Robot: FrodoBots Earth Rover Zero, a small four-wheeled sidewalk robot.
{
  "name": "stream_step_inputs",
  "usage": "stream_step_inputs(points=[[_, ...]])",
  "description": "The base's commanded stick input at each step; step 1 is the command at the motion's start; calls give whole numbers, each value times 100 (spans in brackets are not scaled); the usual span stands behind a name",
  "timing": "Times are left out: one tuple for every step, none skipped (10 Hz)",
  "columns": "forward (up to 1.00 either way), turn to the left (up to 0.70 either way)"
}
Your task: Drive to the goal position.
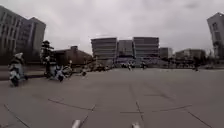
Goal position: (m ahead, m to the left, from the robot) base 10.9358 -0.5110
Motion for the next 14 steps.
stream_step_inputs(points=[[100, -1], [100, -3], [100, -8], [100, -8], [100, -14], [100, -14], [100, -2], [100, 0], [100, 0], [100, 0], [100, -2], [100, -2], [100, -1], [100, 0]])
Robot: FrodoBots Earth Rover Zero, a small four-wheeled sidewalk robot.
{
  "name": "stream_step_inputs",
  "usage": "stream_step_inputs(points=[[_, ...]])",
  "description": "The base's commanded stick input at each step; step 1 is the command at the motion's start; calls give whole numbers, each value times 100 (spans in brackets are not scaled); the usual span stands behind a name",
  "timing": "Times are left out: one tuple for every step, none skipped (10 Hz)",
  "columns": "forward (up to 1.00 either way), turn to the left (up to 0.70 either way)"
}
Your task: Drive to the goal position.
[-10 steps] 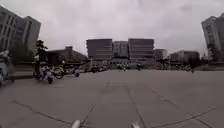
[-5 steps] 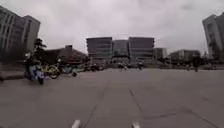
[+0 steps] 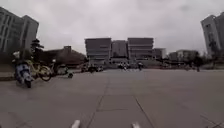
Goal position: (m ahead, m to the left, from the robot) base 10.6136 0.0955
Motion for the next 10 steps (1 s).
stream_step_inputs(points=[[100, -14], [100, -9], [100, 0], [100, 0], [100, -3], [100, -3], [100, -1], [100, -9], [100, -10], [100, -11]])
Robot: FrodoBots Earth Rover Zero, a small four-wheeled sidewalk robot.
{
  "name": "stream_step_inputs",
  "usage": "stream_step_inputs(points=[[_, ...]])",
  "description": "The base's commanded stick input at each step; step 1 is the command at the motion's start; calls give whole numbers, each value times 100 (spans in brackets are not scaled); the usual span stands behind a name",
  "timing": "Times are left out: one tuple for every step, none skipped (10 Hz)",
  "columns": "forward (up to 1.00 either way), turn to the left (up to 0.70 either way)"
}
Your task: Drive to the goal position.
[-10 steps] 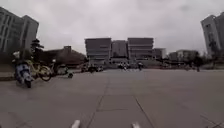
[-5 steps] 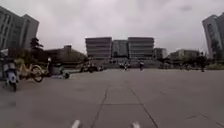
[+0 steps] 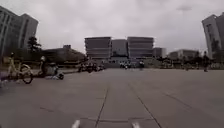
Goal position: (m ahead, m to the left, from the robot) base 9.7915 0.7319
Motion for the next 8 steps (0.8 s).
stream_step_inputs(points=[[100, -10], [100, -7], [100, -20], [100, -20], [100, -20], [100, -20], [100, -20], [100, -12]])
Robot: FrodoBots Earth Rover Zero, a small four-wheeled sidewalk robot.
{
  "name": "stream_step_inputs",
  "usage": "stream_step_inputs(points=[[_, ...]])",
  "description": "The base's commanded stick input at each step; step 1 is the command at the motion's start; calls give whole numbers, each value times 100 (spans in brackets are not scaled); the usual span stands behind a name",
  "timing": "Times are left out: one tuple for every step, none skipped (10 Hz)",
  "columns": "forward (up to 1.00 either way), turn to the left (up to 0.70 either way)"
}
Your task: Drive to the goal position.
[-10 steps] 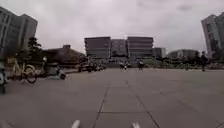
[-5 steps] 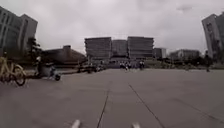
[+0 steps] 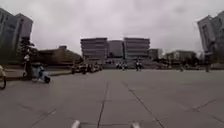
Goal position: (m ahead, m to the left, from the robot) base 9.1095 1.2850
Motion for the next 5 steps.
stream_step_inputs(points=[[100, -5], [92, 0], [27, 0], [0, 0], [0, 0]])
